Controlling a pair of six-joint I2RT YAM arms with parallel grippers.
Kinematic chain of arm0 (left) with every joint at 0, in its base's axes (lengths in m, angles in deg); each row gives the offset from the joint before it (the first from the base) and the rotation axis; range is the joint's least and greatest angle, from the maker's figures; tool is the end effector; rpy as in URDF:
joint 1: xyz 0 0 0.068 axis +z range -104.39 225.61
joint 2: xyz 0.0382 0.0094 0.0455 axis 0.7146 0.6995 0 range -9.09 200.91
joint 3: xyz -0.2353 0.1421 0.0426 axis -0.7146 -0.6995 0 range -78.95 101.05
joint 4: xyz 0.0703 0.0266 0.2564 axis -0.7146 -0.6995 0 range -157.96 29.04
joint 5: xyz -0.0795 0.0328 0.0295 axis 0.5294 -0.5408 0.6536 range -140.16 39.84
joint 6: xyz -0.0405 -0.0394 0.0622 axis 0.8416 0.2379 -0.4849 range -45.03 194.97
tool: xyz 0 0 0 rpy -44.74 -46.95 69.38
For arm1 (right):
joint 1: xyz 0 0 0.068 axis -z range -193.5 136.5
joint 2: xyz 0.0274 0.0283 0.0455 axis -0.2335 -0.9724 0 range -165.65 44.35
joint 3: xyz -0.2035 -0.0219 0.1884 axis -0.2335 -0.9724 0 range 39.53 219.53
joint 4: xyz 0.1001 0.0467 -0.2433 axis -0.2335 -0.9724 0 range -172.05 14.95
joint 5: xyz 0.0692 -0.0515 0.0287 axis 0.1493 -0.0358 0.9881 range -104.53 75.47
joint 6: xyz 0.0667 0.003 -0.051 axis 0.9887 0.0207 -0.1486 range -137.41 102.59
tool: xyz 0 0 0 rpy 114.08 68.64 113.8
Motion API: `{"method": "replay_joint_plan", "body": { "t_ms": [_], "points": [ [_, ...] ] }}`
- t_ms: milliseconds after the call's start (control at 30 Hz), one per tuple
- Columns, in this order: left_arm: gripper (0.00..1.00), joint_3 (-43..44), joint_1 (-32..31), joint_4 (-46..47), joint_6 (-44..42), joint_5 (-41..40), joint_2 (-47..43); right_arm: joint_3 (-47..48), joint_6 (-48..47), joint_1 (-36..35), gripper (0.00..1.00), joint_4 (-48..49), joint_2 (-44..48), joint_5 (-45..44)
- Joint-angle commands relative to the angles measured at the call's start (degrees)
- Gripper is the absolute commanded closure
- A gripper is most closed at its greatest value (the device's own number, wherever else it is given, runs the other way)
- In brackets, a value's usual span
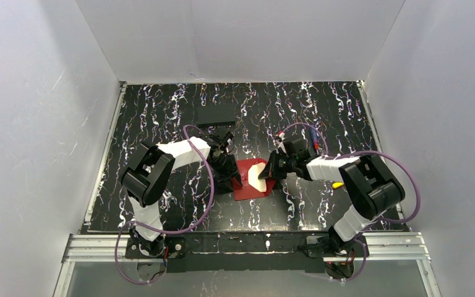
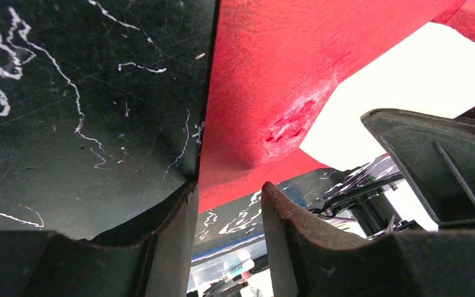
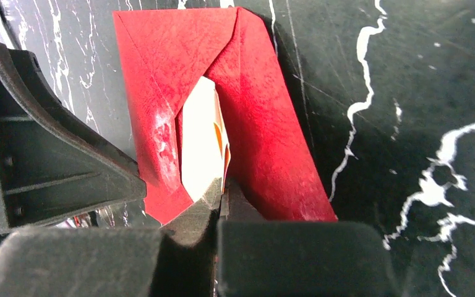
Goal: Place the letter into the envelope and seal it
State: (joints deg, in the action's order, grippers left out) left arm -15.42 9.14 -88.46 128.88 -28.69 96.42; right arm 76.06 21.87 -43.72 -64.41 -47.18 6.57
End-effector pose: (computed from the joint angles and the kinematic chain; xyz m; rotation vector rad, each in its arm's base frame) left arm 0.2807 -0.2408 0.1164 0.3560 -3.0051 0.7923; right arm 0.2652 0.1851 0.1119 0.0023 2.5178 0.9863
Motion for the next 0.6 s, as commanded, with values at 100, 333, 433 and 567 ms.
{"method": "replay_joint_plan", "body": {
  "t_ms": [100,333,433,567],
  "points": [
    [0.59,1.66,0.17,-0.41,-2.39,-2.69,1.67,5.11,0.48,-1.15,0.99,0.26,-5.31,3.17],
    [0.58,2.40,0.26,-1.69,-2.99,-4.12,1.90,9.52,0.01,-1.34,0.84,-3.75,-6.19,2.84],
    [0.57,2.79,0.54,-3.27,-3.47,-5.72,1.60,11.13,-1.75,-1.34,0.54,-8.19,-3.75,0.51],
    [0.57,3.39,1.16,-4.64,-4.50,-7.13,1.02,13.24,-4.53,-1.34,0.33,-14.12,-0.83,-3.25]
  ]
}}
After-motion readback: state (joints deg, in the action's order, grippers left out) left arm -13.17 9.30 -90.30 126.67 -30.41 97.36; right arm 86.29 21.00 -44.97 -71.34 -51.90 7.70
